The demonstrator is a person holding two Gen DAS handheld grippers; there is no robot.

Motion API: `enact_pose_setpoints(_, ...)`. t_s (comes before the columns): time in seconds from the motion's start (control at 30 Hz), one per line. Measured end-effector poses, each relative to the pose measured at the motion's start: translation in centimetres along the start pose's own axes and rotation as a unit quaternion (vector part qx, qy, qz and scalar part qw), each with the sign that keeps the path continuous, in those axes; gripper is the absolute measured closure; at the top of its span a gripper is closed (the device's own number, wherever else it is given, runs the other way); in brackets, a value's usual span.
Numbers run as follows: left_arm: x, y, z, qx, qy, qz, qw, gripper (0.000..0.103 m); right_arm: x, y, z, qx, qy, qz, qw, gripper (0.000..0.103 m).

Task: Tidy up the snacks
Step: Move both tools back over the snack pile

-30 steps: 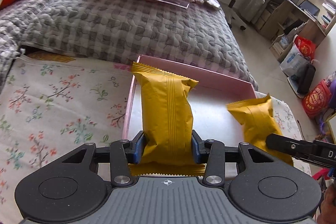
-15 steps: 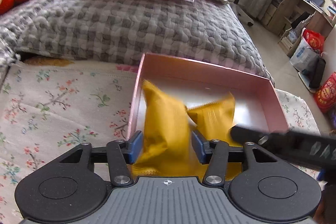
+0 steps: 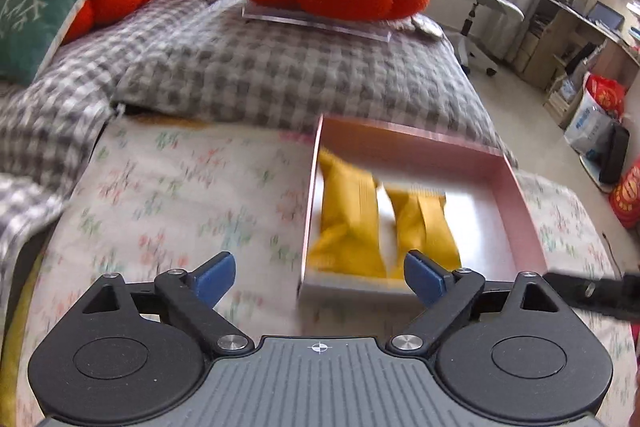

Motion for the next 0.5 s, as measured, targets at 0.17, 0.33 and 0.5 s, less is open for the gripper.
enact_pose_setpoints(0.17, 1.1, 0.9, 4.2, -0.008, 0.028, -0.011, 0.9995, 0.010, 2.4, 0.5, 2.7, 0.039, -0.003, 0.040, 0.998, 0.023)
enact_pose_setpoints(0.33, 1.7, 2.2, 7.5, 0.019, 0.080, -0.015, 0.9965, 0.010, 3.4, 0.2, 5.0, 0.101, 0.016, 0.085, 0.991, 0.020)
enact_pose_setpoints(0.5, 3.7, 1.4, 9.7, -0.034, 0.063, -0.032, 0.9970, 0.009, 5.2, -1.1, 5.8, 0.112, 0.015, 0.091, 0.989, 0.021)
Point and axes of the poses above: each gripper's, at about its wrist camera, not at the fingertips, and x roughly against the way its jaws point, y to its left, z to its underside, the point moved 7 cm from there along -x, roughly the way its jaws point, and after that the axes turned 5 degrees about -z, right-handed, at the moved point
